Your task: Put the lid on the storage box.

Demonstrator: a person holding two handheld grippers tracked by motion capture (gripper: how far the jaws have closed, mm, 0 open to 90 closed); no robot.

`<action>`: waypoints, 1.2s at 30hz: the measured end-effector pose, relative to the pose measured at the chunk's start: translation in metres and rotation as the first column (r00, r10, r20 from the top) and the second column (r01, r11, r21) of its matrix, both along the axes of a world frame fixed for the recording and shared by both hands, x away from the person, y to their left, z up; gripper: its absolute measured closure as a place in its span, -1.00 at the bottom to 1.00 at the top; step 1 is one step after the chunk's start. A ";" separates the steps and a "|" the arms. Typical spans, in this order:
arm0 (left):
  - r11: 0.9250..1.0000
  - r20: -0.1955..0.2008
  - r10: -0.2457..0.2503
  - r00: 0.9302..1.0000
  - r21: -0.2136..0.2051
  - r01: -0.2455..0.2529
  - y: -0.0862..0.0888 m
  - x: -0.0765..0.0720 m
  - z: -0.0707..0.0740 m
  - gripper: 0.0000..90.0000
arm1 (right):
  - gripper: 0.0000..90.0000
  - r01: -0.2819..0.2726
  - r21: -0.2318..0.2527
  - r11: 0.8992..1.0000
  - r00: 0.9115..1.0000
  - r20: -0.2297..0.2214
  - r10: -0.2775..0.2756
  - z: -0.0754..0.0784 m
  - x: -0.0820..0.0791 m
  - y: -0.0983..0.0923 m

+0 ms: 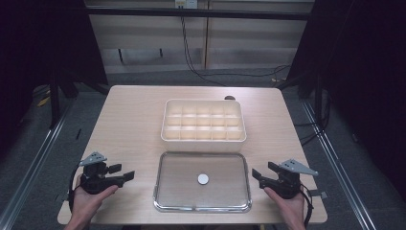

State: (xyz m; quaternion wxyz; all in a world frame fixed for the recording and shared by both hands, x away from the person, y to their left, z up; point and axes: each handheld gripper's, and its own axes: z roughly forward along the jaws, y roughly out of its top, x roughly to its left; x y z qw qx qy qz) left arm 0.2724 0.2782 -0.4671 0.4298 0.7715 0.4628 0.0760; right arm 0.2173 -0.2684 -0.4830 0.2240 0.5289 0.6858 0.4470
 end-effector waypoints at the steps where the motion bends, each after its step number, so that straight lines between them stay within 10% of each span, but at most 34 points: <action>1: 1.000 -0.004 -0.009 1.000 0.007 0.009 -0.001 0.000 0.000 -0.29 | -0.45 0.000 -0.004 1.000 1.000 0.003 0.000 0.000 0.000 0.000; 12: 1.000 -0.006 -0.026 1.000 0.011 0.027 -0.009 -0.002 0.003 -0.28 | -0.34 -0.026 0.015 1.000 0.993 -0.113 0.028 0.014 -0.003 0.006; 17: 0.999 0.026 -0.051 0.998 0.015 0.051 -0.020 0.000 0.013 -0.25 | -0.23 -0.072 0.028 0.997 0.993 -0.088 0.075 0.031 0.000 0.014; 22: 0.984 0.063 -0.148 0.987 0.112 0.140 -0.038 0.019 0.016 -0.15 | -0.09 -0.126 0.081 0.989 0.987 -0.093 0.134 0.039 0.012 0.020; 24: 0.988 0.003 -0.144 0.990 0.058 0.144 -0.044 0.029 0.015 -0.19 | -0.11 -0.125 0.084 0.989 0.985 -0.111 0.133 0.039 0.019 0.023; 36: 0.972 -0.092 -0.188 0.978 0.126 0.199 -0.063 0.033 -0.016 -0.25 | -0.29 -0.110 0.069 0.991 0.970 -0.210 0.122 0.006 0.035 0.017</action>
